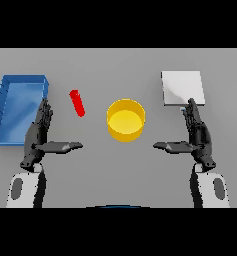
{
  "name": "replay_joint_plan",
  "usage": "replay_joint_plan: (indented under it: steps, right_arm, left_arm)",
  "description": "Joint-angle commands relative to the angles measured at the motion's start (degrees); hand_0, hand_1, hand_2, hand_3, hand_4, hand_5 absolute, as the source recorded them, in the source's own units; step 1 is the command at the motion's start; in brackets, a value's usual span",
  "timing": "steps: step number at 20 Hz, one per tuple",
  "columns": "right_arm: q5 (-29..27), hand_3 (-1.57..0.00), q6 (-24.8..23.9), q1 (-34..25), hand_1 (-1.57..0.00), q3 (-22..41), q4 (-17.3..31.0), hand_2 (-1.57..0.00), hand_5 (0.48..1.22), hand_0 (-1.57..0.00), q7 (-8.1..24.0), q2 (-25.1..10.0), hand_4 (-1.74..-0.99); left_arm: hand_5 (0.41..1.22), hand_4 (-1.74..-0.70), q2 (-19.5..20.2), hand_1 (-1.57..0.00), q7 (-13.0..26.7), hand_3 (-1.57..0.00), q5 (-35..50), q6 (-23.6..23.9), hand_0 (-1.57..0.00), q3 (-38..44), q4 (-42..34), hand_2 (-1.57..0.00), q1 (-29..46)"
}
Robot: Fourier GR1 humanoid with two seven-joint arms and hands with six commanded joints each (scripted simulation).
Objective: Pick up the red beaker and tilt it to pour out 1 green nut into yellow bowl. Pick up the yellow bowl and place it on the metallic measuring scale.
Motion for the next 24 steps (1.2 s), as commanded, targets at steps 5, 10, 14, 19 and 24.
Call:
replay_joint_plan:
  steps: [5, 10, 14, 19, 24]
  right_arm:
    - [0.61, 0.0, -0.21, 1.45, 0.0, 1.01, -1.17, 0.0, 0.599, 0.0, -0.47, 0.71, -1.167]
    - [17.09, 0.0, -5.58, 7.32, 0.0, 7.81, -6.69, 0.0, 0.591, 0.0, -6.17, -2.57, -1.16]
    - [18.15, 0.0, -5.92, 8.63, 0.0, 8.6, -8.5, 0.0, 0.596, 0.0, -4.43, -2.15, -1.183]
    - [15.6, 0.0, -4.18, 8.22, 0.0, 7.83, -9.24, 0.0, 0.617, 0.0, -4.2, -2.62, -1.23]
    - [14.56, 0.0, -3.21, 8.67, 0.0, 8.07, -9.84, 0.0, 0.632, 0.0, -5.29, -2.51, -1.267]
  left_arm:
    - [0.599, -1.15, 0.11, 0.0, 0.15, 0.0, 0.09, 0.09, 0.0, 0.21, 0.49, 0.0, -0.59]
    - [0.599, -1.16, 2.77, 0.0, 0.79, 0.0, -5.17, -1.03, 0.0, -4.63, -6.43, 0.0, 4.37]
    - [0.603, -1.16, 3.83, 0.0, 3.2, 0.0, -6.44, -1.13, 0.0, -5.25, -7.15, 0.0, 3.96]
    - [0.611, -1.19, 2.93, 0.0, 2.56, 0.0, -8.87, -0.45, 0.0, -5.9, -0.94, 0.0, -0.15]
    - [0.636, -1.23, 2.62, 0.0, -0.03, 0.0, -10.72, 1.33, 0.0, -4.13, 10.19, 0.0, -8.14]
